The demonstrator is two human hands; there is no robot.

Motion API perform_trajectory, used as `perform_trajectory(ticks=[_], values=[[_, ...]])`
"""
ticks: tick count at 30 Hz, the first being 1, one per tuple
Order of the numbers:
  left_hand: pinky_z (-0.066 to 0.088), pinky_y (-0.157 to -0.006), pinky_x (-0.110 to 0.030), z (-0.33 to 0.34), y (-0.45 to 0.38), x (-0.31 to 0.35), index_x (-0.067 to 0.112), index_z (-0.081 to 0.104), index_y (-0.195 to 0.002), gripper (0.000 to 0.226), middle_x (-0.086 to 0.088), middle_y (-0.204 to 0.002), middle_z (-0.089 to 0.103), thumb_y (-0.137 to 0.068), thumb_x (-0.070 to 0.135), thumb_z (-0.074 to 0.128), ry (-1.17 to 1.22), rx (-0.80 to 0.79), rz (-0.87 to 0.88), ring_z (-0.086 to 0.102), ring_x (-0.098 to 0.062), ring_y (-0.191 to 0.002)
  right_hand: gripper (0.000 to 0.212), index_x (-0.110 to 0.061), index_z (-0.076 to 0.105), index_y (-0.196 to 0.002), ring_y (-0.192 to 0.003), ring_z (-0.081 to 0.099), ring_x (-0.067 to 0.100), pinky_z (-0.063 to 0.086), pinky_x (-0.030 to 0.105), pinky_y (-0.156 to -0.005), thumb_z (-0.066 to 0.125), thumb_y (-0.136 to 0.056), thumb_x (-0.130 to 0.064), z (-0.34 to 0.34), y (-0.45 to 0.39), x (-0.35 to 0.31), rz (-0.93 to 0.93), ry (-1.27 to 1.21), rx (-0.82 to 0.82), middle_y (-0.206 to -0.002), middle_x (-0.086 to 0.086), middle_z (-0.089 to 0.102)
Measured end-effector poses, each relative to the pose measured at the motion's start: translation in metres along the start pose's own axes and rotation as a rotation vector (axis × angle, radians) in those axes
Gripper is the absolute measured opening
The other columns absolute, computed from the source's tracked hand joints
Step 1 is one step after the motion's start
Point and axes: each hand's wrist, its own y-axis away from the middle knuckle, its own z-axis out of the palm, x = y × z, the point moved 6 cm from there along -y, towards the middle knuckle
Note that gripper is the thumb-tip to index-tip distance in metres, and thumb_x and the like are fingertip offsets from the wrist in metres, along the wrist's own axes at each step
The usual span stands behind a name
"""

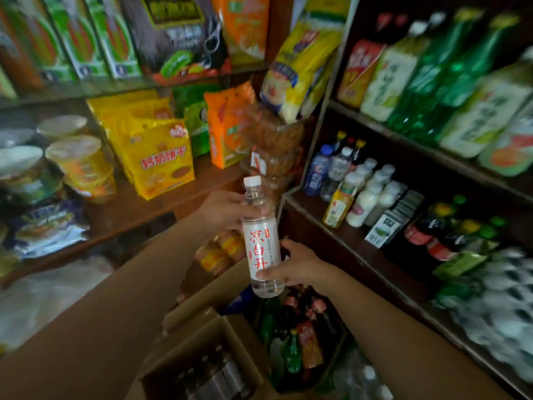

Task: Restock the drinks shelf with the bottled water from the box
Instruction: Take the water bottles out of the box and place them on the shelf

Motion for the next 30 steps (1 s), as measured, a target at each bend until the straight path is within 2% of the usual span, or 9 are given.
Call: perform_trajectory(ticks=[3,7,10,14,17,21,25,28,30], values=[[0.059,-0.078,-0.029,0.019,0.007,0.071,0.011,0.075,-0.094,0.027,-0.005,-0.095,0.074,-0.069,0.018,0.083,-0.090,0.012,0.117,0.070,-0.014,-0.084,0.084,-0.027,0.048,-0.132,-0.114,0.059,0.018,0.051,0.040,-0.097,0.090,-0.060,-0.033,-0.043,0.034,-0.033,-0.049,-0.005,0.109,-0.128,-0.006,0.058],[0.056,-0.080,-0.031,0.057,0.024,0.156,0.024,0.075,-0.078,0.013,0.007,-0.080,0.075,-0.069,0.020,0.084,-0.173,-0.012,0.288,0.071,-0.007,-0.080,0.055,-0.026,0.059,-0.113,-0.103,0.063,0.013,0.055,0.035,-0.091,0.088,-0.067,-0.024,-0.096,0.088,-0.062,-0.128,-0.075,0.211,-0.109,-0.010,0.066],[0.057,-0.073,-0.028,0.087,0.038,0.211,0.025,0.075,-0.078,0.015,0.008,-0.079,0.074,-0.067,0.025,0.085,-0.232,-0.010,0.379,0.070,-0.009,-0.081,0.055,-0.021,0.064,-0.117,-0.094,0.067,0.011,0.057,0.030,-0.081,0.087,-0.067,-0.021,-0.136,0.128,-0.076,-0.190,-0.110,0.292,-0.107,-0.006,0.070],[0.059,-0.070,-0.029,0.136,0.061,0.276,0.020,0.073,-0.085,0.025,0.003,-0.088,0.072,-0.066,0.029,0.085,-0.276,-0.021,0.461,0.068,-0.010,-0.083,0.065,-0.024,0.060,-0.122,-0.100,0.067,0.016,0.056,0.040,-0.089,0.088,-0.064,-0.027,-0.186,0.180,-0.088,-0.235,-0.111,0.381,-0.114,-0.004,0.069],[0.059,-0.076,-0.034,0.177,0.071,0.308,0.017,0.072,-0.089,0.033,0.003,-0.086,0.072,-0.062,0.030,0.087,-0.253,-0.048,0.496,0.070,-0.014,-0.086,0.072,-0.021,0.048,-0.125,-0.095,0.066,0.014,0.058,0.032,-0.076,0.088,-0.065,-0.024,-0.224,0.219,-0.083,-0.259,-0.151,0.471,-0.115,-0.003,0.064],[0.060,-0.077,-0.037,0.239,0.079,0.337,0.012,0.072,-0.107,0.060,-0.002,-0.101,0.072,-0.056,0.037,0.089,-0.273,-0.113,0.557,0.070,-0.015,-0.089,0.047,-0.020,0.053,-0.099,-0.093,0.064,0.014,0.057,0.032,-0.076,0.087,-0.067,-0.024,-0.271,0.265,-0.060,-0.255,-0.139,0.583,-0.105,-0.005,0.063],[0.058,-0.081,-0.038,0.309,0.085,0.356,0.003,0.061,-0.122,0.075,-0.007,-0.112,0.066,-0.058,0.032,0.089,-0.259,-0.178,0.567,0.067,-0.020,-0.097,0.055,-0.019,0.061,-0.090,-0.098,0.067,0.020,0.056,0.044,-0.088,0.093,-0.048,-0.033,-0.318,0.303,-0.027,-0.218,-0.135,0.707,-0.105,0.002,0.069],[0.058,-0.081,-0.038,0.364,0.093,0.368,0.019,0.071,-0.091,0.038,0.002,-0.097,0.070,-0.060,0.032,0.089,-0.303,-0.247,0.603,0.066,-0.013,-0.087,0.062,-0.018,0.063,-0.086,-0.095,0.068,0.020,0.055,0.045,-0.088,0.092,-0.037,-0.044,-0.350,0.332,-0.003,-0.207,-0.139,0.784,-0.100,0.001,0.071],[0.058,-0.082,-0.038,0.395,0.098,0.378,0.032,0.065,-0.070,0.025,0.009,-0.080,0.068,-0.060,0.034,0.088,-0.323,-0.264,0.643,0.066,-0.009,-0.079,0.046,-0.019,0.061,-0.080,-0.095,0.068,0.019,0.055,0.041,-0.089,0.093,-0.050,-0.033,-0.369,0.353,0.012,-0.221,-0.136,0.831,-0.097,-0.001,0.071]])
